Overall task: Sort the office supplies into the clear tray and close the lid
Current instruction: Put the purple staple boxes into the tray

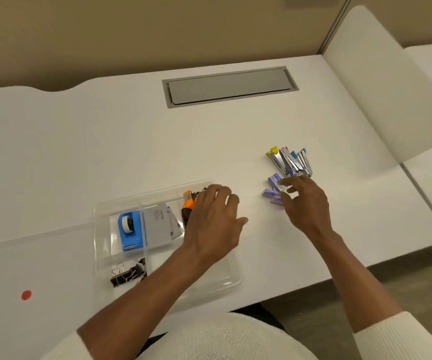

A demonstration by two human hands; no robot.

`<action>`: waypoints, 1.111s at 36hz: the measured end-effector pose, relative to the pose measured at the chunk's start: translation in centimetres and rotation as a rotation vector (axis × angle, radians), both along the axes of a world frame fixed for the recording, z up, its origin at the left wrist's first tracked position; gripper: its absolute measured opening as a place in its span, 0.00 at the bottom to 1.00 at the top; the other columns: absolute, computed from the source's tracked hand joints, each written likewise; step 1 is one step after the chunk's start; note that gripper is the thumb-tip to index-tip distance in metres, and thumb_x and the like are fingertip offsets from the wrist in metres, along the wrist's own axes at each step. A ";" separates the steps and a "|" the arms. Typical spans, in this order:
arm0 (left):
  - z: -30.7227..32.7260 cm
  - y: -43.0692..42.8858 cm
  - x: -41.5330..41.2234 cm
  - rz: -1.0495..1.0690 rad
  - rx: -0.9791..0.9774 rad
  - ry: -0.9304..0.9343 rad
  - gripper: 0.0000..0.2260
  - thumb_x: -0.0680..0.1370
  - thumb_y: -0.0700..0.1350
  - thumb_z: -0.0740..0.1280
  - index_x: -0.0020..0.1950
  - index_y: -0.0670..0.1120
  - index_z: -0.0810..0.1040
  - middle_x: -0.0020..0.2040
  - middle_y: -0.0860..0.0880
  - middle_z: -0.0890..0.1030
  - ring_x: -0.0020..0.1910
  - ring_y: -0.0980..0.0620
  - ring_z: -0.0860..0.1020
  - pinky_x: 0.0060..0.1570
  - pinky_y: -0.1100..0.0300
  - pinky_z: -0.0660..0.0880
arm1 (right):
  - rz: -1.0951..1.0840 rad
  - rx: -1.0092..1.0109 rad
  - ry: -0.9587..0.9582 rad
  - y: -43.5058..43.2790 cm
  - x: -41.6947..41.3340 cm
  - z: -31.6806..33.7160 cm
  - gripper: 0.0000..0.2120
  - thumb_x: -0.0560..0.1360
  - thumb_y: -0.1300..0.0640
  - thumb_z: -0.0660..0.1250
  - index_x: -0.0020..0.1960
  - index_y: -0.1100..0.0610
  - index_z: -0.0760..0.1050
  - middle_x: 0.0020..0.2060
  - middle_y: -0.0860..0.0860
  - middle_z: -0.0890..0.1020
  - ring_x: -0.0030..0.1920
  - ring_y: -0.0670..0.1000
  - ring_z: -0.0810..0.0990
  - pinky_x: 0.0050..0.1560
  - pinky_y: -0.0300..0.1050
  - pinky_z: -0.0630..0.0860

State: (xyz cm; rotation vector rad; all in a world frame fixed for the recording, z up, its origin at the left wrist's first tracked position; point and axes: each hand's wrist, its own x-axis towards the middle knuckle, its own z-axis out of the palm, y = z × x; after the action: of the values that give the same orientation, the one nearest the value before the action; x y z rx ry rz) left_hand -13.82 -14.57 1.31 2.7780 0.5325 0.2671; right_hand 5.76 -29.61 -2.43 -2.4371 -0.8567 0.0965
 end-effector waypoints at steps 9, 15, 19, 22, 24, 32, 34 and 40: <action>-2.9 -4.1 10.9 -0.118 0.029 0.205 0.27 0.76 0.55 0.72 0.70 0.41 0.73 0.67 0.41 0.76 0.63 0.42 0.74 0.61 0.49 0.73 | 0.408 -0.352 -0.068 0.4 7.6 0.1 0.31 0.75 0.68 0.70 0.71 0.42 0.75 0.74 0.46 0.72 0.70 0.53 0.72 0.46 0.49 0.81; -4.4 -5.3 13.5 -0.047 -0.041 0.264 0.30 0.76 0.49 0.74 0.74 0.41 0.67 0.71 0.41 0.72 0.66 0.43 0.73 0.65 0.53 0.72 | 0.644 -0.481 -0.173 1.2 10.1 -0.8 0.37 0.70 0.71 0.70 0.71 0.40 0.74 0.76 0.44 0.70 0.69 0.53 0.68 0.34 0.45 0.75; -4.9 -5.3 14.1 -0.051 0.021 0.296 0.27 0.76 0.48 0.74 0.71 0.42 0.69 0.65 0.42 0.76 0.62 0.44 0.75 0.62 0.52 0.71 | 0.706 -0.483 -0.167 1.2 11.3 -1.9 0.29 0.73 0.65 0.73 0.69 0.43 0.76 0.72 0.44 0.73 0.69 0.53 0.70 0.41 0.52 0.82; -5.3 -5.3 14.4 -0.059 0.072 0.316 0.24 0.77 0.48 0.72 0.70 0.43 0.71 0.63 0.43 0.78 0.60 0.44 0.76 0.60 0.51 0.70 | 0.677 -0.414 -0.107 0.8 11.7 -2.3 0.24 0.75 0.58 0.75 0.68 0.43 0.77 0.65 0.44 0.76 0.65 0.50 0.74 0.43 0.51 0.81; -5.7 -5.3 14.6 -0.071 0.088 0.321 0.23 0.78 0.48 0.71 0.70 0.42 0.71 0.63 0.43 0.79 0.60 0.44 0.76 0.60 0.51 0.70 | 0.653 -0.389 -0.082 0.6 11.9 -2.3 0.22 0.75 0.54 0.75 0.67 0.42 0.78 0.61 0.43 0.77 0.61 0.48 0.76 0.42 0.48 0.79; -6.1 -5.6 14.7 -0.091 0.099 0.300 0.18 0.81 0.49 0.68 0.68 0.43 0.73 0.61 0.43 0.80 0.58 0.44 0.76 0.59 0.51 0.71 | 0.683 -0.465 -0.184 -0.1 11.5 -1.9 0.18 0.74 0.42 0.72 0.61 0.45 0.78 0.51 0.47 0.78 0.45 0.52 0.80 0.35 0.43 0.74; -5.8 -5.6 14.5 -0.092 0.109 0.298 0.18 0.81 0.49 0.68 0.67 0.43 0.73 0.61 0.43 0.80 0.58 0.44 0.77 0.59 0.51 0.70 | 0.703 -0.483 -0.204 -0.1 11.4 -1.7 0.18 0.73 0.40 0.73 0.59 0.45 0.77 0.49 0.47 0.78 0.43 0.52 0.79 0.33 0.43 0.72; -4.8 -5.4 12.6 -0.079 0.106 0.265 0.17 0.78 0.47 0.71 0.63 0.41 0.76 0.57 0.42 0.82 0.53 0.44 0.78 0.55 0.51 0.72 | 0.681 -0.496 -0.163 0.3 11.0 -1.4 0.16 0.73 0.47 0.75 0.59 0.47 0.81 0.50 0.48 0.81 0.46 0.53 0.81 0.37 0.43 0.75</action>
State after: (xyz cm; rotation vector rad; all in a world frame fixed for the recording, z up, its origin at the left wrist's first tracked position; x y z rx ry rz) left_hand -1.20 -19.99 -3.46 2.9488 0.4794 -0.0948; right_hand 16.73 -29.30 -3.81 -2.4834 -1.8980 0.4042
